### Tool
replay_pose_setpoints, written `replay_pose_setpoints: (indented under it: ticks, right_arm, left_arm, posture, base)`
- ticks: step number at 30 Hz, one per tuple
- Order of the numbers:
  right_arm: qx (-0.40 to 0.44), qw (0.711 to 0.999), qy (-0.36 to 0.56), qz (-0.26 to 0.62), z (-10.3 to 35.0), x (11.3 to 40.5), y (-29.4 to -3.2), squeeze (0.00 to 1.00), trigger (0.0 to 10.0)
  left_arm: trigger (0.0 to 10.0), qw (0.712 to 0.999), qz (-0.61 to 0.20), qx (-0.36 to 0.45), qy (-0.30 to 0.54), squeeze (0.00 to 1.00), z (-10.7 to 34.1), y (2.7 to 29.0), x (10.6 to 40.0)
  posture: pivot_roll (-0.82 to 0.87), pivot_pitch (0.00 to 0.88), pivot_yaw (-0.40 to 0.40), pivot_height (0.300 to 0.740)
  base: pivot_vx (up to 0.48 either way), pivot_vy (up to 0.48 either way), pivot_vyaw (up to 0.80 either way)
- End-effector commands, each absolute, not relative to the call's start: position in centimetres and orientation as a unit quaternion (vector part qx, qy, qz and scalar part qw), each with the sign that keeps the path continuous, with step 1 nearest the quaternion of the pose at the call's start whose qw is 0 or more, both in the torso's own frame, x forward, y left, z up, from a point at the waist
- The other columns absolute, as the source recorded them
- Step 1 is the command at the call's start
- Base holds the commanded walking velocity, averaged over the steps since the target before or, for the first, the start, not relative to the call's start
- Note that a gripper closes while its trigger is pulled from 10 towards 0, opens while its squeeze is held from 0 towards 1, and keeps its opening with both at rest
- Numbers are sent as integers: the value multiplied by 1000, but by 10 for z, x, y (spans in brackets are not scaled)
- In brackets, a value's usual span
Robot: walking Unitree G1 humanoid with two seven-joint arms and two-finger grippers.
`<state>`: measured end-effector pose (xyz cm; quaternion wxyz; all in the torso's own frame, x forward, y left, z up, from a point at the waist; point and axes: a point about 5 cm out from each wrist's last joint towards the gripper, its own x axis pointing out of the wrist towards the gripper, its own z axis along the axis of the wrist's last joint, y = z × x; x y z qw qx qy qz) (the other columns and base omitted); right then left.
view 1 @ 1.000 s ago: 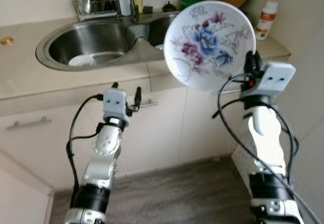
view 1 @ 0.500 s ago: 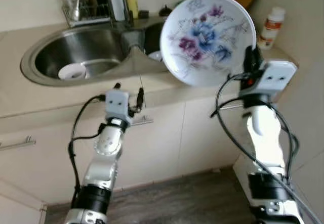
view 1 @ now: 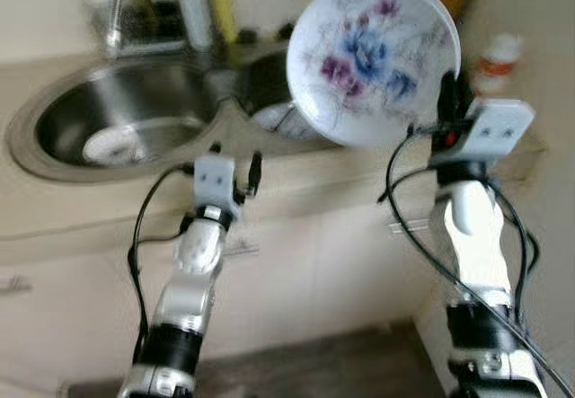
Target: Kitchen organization
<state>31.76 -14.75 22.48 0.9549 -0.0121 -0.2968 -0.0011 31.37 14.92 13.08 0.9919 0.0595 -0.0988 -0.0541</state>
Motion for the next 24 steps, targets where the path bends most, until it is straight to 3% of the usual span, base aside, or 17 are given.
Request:
replay_pose_setpoints:
  ticks: [1,12,24]
  right_arm:
    - [-11,942,-334,-19,242,314,-156,0,0]
    - [-12,942,-335,-24,244,314,-156,0,0]
    - [-47,964,-263,-8,223,326,-151,0,0]
  left_arm:
    - [10000,992,-58,56,-94,0,129,145,313]
    - [10000,991,-62,57,-101,0,131,143,313]
    - [10000,989,-61,53,-121,0,136,143,313]
  posture:
    - [-87,11,31,740]
    - [-88,9,35,740]
    - [-83,10,31,740]
  base:
    - [270,0,800]
    - [273,0,0]
    - [0,0,0]
